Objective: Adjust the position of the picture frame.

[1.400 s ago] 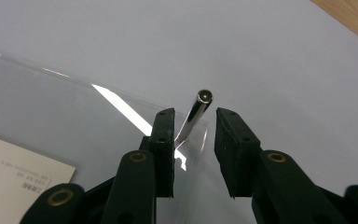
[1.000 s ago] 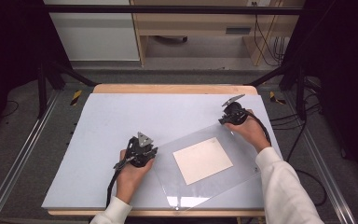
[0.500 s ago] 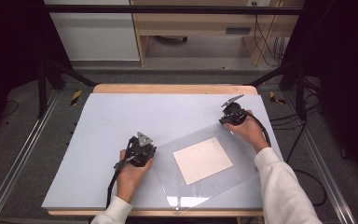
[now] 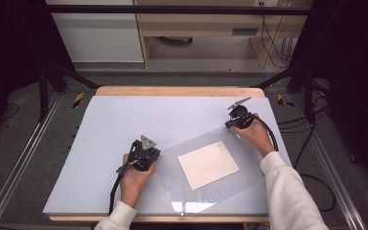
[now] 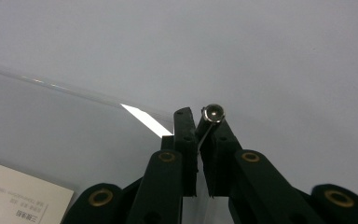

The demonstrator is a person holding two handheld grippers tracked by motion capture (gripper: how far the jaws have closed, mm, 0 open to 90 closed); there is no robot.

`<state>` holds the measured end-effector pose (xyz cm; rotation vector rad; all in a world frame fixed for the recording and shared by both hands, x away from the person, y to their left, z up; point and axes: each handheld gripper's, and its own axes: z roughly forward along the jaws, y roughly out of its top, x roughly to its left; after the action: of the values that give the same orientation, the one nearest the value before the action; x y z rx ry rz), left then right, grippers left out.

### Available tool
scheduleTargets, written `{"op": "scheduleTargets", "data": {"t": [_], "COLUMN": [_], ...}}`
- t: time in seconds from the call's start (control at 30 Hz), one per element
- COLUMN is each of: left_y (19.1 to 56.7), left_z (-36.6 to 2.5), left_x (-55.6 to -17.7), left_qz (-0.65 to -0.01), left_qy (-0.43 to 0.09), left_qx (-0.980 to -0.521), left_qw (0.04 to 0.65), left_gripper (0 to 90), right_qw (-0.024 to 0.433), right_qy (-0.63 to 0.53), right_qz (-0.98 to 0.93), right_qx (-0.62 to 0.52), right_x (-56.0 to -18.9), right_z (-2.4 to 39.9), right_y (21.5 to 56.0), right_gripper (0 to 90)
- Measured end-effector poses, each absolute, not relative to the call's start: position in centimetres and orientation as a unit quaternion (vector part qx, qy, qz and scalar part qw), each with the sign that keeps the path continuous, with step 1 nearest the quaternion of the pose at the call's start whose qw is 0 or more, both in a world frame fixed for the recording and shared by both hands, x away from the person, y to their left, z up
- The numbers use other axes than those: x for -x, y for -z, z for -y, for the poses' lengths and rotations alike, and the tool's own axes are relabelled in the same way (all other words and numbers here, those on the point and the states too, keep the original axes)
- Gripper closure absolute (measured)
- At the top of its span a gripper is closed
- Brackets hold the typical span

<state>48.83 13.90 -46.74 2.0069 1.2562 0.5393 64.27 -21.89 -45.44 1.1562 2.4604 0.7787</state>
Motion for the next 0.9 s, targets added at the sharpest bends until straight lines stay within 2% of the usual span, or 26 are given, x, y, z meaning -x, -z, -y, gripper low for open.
{"op": "scheduleTargets", "data": {"t": [0.03, 0.07, 0.5, 0.9], "left_y": [46.7, 46.6, 45.4, 43.2], "left_z": [-13.3, -14.6, -15.2, -17.1], "left_x": [-48.2, -49.5, -50.0, -50.9], "left_qz": [-0.544, -0.434, -0.43, -0.42], "left_qy": [-0.198, -0.203, -0.184, -0.174], "left_qx": [-0.739, -0.805, -0.81, -0.82], "left_qw": [0.343, 0.35, 0.353, 0.347], "left_gripper": [84.7, 84.7, 84.6, 83.1], "right_qw": [0.156, 0.156, 0.147, 0.159], "right_qy": [-0.273, -0.271, -0.248, -0.229], "right_qz": [-0.859, -0.86, -0.863, -0.87], "right_qx": [-0.405, -0.404, -0.414, -0.407], "right_x": [-64.3, -64.3, -63.5, -62.5], "right_z": [21.9, 21.9, 21.8, 20.5], "right_y": [45.4, 45.3, 43.6, 40.6], "right_gripper": [85.5, 85.5, 85.6, 85.6]}}
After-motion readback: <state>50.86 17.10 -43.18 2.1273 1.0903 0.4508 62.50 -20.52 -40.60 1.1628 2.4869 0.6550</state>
